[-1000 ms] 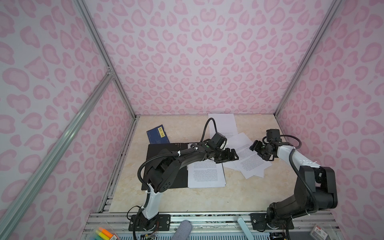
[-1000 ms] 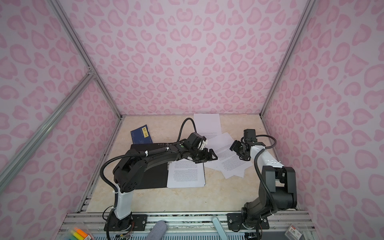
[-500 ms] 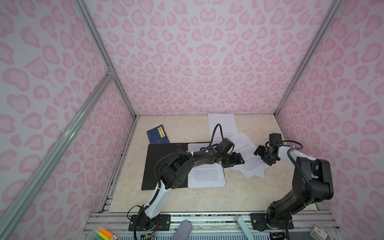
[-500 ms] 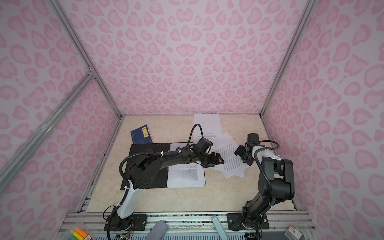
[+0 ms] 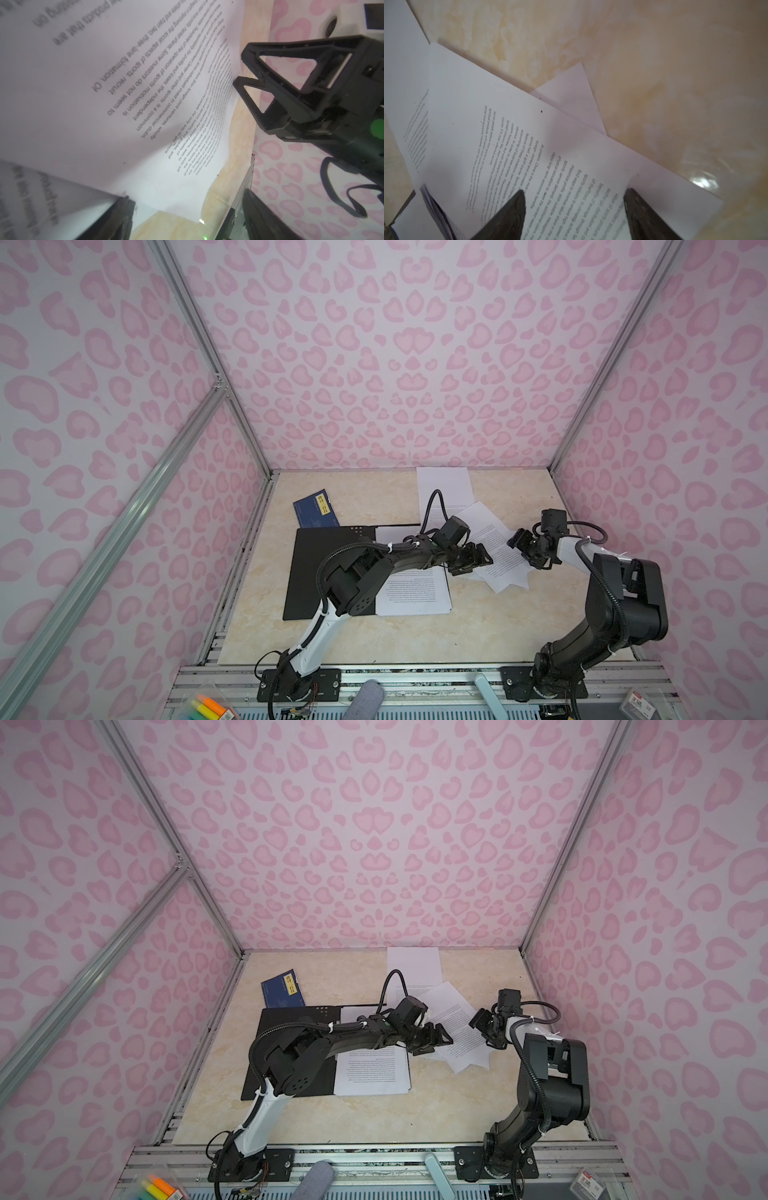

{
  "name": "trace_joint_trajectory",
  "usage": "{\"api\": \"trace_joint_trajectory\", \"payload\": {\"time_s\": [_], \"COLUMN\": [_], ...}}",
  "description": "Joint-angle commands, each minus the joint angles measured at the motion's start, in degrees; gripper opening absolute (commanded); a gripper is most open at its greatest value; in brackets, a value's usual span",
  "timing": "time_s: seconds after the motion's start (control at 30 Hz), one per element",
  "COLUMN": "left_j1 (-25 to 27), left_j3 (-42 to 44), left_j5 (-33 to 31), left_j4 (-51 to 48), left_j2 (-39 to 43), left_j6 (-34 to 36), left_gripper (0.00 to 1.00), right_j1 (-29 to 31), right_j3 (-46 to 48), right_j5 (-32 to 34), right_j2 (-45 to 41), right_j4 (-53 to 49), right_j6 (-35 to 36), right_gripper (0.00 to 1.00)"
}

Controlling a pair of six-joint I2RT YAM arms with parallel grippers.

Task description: Put the files into the folder

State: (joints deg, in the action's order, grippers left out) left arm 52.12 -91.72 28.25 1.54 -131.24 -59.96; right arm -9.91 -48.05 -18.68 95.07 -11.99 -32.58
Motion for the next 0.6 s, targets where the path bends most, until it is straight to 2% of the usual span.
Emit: {"api": "trace_joint_trajectory", "payload": {"time_s": [0.0,0.3,0.57], "left_j1": [0.0,-0.3,-0.9], "left_j3": [-0.4,1.8,3.5], "left_j5": [-0.4,0.4,-2.4], "left_j4": [1.6,14.2,16.4], "left_j2": [-0.9,1.2,3.5], "left_j6": [-1.6,-6.8,-8.5], "left_gripper": [0.83,0.87,0.85], "right_j1": [0.2,-0.1,-1.1], "right_j3": [2.6,4.3,5.2], "right_j5": [-6.1,-7.7,-9.6], "right_j2": [1.1,1.1,2.3], "right_j4": [-4.2,-3.5,-2.3], "right_j6": [-2.0,-2.1,-2.6], "right_gripper": [0.77,0.77,0.76]}}
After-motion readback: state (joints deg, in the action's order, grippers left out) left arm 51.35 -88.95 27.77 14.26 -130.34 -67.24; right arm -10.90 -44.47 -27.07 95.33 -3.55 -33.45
